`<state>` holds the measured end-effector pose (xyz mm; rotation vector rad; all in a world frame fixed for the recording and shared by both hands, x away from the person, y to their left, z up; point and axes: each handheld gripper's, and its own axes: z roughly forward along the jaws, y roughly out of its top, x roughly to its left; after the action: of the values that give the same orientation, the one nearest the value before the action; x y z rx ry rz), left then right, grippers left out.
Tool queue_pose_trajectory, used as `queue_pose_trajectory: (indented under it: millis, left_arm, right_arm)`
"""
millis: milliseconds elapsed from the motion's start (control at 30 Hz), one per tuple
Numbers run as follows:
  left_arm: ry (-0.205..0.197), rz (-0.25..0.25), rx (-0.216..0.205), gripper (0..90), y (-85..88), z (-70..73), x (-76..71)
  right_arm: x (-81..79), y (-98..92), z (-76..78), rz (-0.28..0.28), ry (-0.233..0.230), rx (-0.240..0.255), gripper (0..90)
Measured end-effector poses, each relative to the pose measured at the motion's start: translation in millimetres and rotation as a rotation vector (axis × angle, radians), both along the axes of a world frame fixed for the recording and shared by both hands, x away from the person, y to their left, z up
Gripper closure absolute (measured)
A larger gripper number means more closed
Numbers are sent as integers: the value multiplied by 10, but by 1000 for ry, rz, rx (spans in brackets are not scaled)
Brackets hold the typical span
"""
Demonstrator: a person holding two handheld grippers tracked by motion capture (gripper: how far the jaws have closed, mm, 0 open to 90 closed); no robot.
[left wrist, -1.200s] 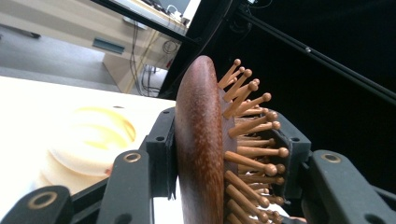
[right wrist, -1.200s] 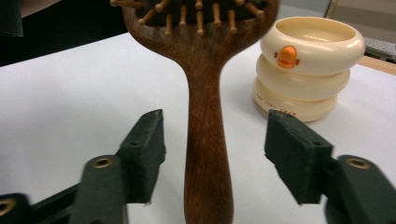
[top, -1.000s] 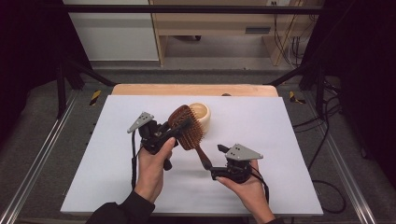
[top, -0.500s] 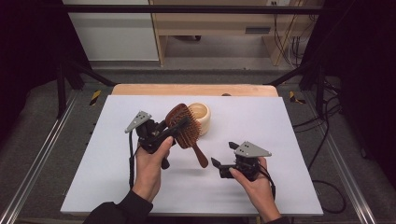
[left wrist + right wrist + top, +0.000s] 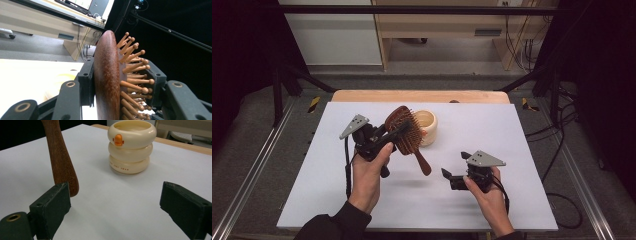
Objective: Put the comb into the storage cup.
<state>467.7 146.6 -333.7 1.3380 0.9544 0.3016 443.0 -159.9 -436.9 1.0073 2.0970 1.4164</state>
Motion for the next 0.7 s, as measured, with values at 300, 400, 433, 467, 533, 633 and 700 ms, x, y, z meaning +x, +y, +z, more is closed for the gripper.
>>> queue_pose_trajectory:
  millis: [300,400,433,467,533,633,700]
  left_arm:
    - [-12,-2,0,516,-22,115,16]
    - [-19,-4,5,516,-29,167,25]
    - [-22,-5,8,516,-33,186,28]
    - [-24,-5,10,516,-36,200,29]
    - [-32,-5,17,516,-40,238,36]
    - [-40,-3,22,516,-50,295,64]
    - [-40,-2,20,516,-56,317,84]
  right_arm:
    - [7,-16,-6,-8,3,5,90]
    - [9,-23,-8,-9,6,5,89]
    - [9,-29,-9,-7,6,3,88]
    - [8,-32,-9,-9,6,7,88]
    - [7,-38,-9,-12,7,9,87]
    - [4,-40,-7,-9,6,10,84]
    - [1,-41,-8,-8,8,10,84]
